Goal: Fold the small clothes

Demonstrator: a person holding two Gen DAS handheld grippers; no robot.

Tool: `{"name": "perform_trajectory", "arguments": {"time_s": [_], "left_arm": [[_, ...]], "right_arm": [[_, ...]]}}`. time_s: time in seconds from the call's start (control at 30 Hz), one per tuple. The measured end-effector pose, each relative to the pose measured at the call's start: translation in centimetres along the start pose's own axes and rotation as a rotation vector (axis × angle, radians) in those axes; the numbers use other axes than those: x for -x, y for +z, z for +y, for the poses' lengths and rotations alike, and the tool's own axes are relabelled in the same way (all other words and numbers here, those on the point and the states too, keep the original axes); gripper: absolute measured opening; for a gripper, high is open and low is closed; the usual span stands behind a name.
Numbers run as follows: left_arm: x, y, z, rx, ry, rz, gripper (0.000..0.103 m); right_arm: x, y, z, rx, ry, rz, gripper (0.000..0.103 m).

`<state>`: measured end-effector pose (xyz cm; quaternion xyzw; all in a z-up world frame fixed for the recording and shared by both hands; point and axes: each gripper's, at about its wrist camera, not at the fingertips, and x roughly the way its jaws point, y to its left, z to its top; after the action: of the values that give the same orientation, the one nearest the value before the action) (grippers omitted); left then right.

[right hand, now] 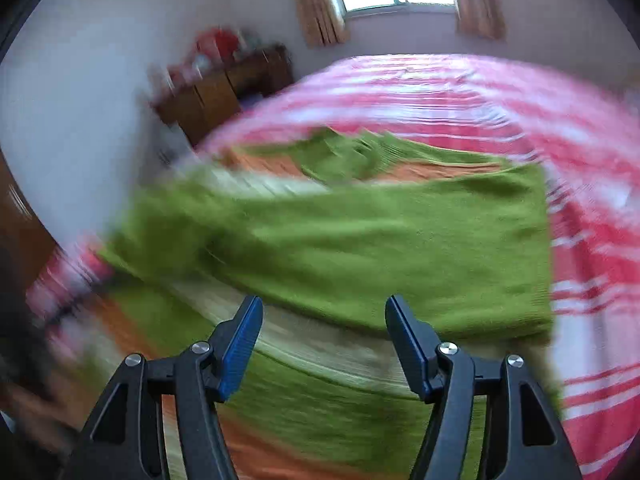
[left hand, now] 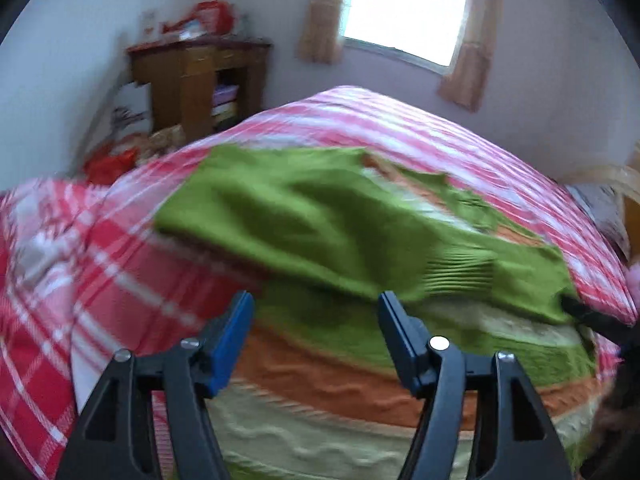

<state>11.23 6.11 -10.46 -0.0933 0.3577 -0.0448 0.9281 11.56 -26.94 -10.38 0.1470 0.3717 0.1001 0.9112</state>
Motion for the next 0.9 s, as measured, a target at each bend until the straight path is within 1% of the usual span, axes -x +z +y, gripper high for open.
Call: {"name": "perform_trajectory", "arguments": {"time_s": [0.03, 0.07, 0.1, 0.13, 0.2, 0.33, 0.37, 0.4, 0.43, 0.47, 0.5, 0.53, 0.57, 0.63, 0.7, 0.8, 0.9], "left_arm": [[-0.8, -0.3, 0.8, 0.048, 0.002, 0.016, 0.067], [-0.8, -0.5, 1.0, 0.066, -0.01, -0.004, 0.067], [-0.6, -0.7, 0.9, 0.063, -0.009, -0.03, 0.067], [-0.5, -0.8, 0.6, 0.05, 0.002, -0.037, 0.067], [-0.6, -1.0, 0.1, 0.028, 0.007, -0.041, 0.073], [-0.9, -1.2, 0.0, 0.029, -0.045, -0.048, 0.084], [-0.8, -1.2, 0.0, 0.032, -0.055, -0.05, 0.085], [-0.6, -1.2, 0.3, 0.033, -0.059, -0.051, 0.085], [-0.4, -1.2, 0.6, 0.034, -0.063, -0.053, 0.086], [-0.3, -1.3, 0.6, 0.034, -0.068, -0.055, 0.087], [-0.3, -1.3, 0.7, 0.034, -0.071, -0.055, 0.088], [-0.2, -1.3, 0.7, 0.034, -0.073, -0.056, 0.088], [-0.2, -1.4, 0.7, 0.034, -0.075, -0.058, 0.088], [-0.2, -1.4, 0.7, 0.034, -0.073, -0.056, 0.088], [-0.2, -1.4, 0.7, 0.033, -0.073, -0.056, 0.088], [-0.2, -1.4, 0.7, 0.033, -0.073, -0.056, 0.088], [-0.2, -1.4, 0.6, 0.03, -0.068, -0.054, 0.088]], "right_arm": [[0.2, 0.5, 0.4, -0.031, 0.05, -0.018, 0.065], [0.1, 1.2, 1.4, -0.045, 0.094, -0.035, 0.065], [-0.3, 1.9, 2.5, -0.038, 0.113, -0.036, 0.065], [-1.0, 2.4, 3.5, -0.027, 0.114, -0.023, 0.065], [-3.5, 3.2, 5.4, -0.012, 0.099, 0.026, 0.065], [-9.2, 3.4, 7.7, 0.012, 0.052, 0.11, 0.064], [-10.4, 3.3, 8.2, 0.011, 0.056, 0.131, 0.061], [-11.2, 3.1, 8.7, 0.02, 0.055, 0.135, 0.045], [-11.4, 2.9, 9.0, 0.036, 0.034, 0.122, 0.027], [-11.4, 2.9, 9.3, 0.057, 0.007, 0.103, 0.02], [-11.4, 3.0, 9.3, 0.062, 0.003, 0.092, 0.01], [-11.2, 3.2, 9.4, 0.061, 0.005, 0.083, 0.005], [-10.8, 3.5, 9.6, 0.062, 0.023, 0.071, 0.004], [-9.7, 4.6, 10.6, 0.1, 0.05, 0.046, 0.004], [-8.1, 6.1, 12.3, 0.16, 0.051, -0.001, 0.003], [-4.7, 9.6, 14.3, 0.21, 0.067, -0.107, 0.003], [-1.4, 12.8, 15.1, 0.228, 0.069, -0.202, 0.003]]}}
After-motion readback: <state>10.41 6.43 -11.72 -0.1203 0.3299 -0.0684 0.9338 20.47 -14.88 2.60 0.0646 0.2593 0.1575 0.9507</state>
